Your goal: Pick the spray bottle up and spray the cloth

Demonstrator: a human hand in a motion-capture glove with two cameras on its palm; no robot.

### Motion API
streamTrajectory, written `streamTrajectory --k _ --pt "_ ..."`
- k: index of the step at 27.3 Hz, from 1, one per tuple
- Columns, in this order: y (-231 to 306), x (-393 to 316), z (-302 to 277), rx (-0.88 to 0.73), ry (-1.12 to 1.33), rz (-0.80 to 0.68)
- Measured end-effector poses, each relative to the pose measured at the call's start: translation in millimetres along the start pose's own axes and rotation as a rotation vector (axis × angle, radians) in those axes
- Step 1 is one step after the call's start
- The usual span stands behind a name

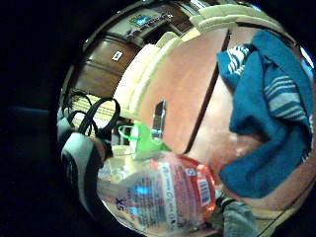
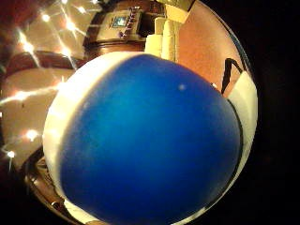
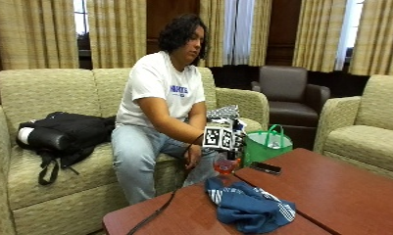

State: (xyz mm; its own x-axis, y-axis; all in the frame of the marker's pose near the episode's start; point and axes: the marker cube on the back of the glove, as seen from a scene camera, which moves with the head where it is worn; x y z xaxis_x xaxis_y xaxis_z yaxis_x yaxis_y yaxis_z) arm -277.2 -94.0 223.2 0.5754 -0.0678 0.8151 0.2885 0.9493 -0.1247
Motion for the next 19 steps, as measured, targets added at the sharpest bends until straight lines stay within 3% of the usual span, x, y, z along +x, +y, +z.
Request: streamTrajectory --k 19 --pt "-58 28 60 0.273 -0.098 -0.078"
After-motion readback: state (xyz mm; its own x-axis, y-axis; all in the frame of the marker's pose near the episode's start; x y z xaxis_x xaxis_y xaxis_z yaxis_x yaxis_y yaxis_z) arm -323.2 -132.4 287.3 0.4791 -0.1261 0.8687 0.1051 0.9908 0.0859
